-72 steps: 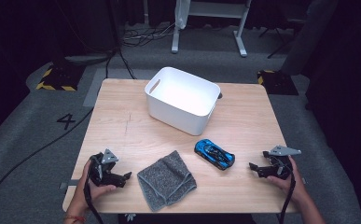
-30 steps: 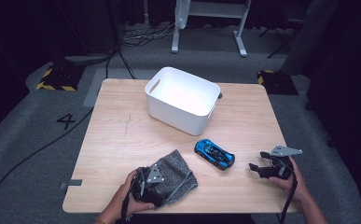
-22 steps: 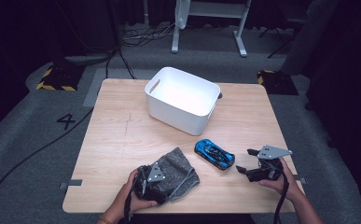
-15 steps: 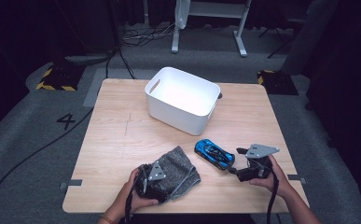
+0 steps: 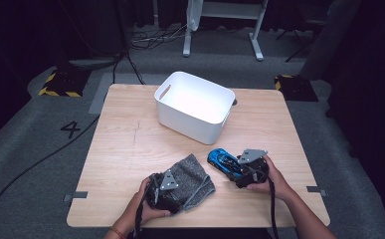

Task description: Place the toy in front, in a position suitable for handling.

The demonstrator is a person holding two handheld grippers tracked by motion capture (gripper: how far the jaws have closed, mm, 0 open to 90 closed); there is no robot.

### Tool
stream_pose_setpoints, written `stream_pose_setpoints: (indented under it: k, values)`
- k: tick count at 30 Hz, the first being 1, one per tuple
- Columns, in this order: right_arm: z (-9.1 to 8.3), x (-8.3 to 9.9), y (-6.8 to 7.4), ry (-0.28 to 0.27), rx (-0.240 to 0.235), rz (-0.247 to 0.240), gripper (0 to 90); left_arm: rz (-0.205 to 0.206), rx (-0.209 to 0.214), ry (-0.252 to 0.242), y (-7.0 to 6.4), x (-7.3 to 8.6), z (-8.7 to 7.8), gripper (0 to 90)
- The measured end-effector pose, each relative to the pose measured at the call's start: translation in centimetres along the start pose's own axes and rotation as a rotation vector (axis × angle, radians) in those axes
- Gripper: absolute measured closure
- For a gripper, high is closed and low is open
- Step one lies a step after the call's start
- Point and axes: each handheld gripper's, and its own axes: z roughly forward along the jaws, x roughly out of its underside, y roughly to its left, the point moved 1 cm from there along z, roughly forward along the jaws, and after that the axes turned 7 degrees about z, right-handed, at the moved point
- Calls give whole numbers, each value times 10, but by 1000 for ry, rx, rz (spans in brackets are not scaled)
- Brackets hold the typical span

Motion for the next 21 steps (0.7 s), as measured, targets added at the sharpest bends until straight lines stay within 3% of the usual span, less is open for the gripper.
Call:
stream_pose_setpoints:
  k: [3, 6, 21]
  values:
    - [2, 2, -2, 31, 15, 6, 200, 1, 0, 0, 0, 0, 0, 161]
    - [1, 8, -7, 62, -14, 21, 227, -1, 0, 0, 0, 0, 0, 160]
    - [-13, 19, -17, 115, -60, -44, 239, 2, 3, 2, 1, -1, 0, 160]
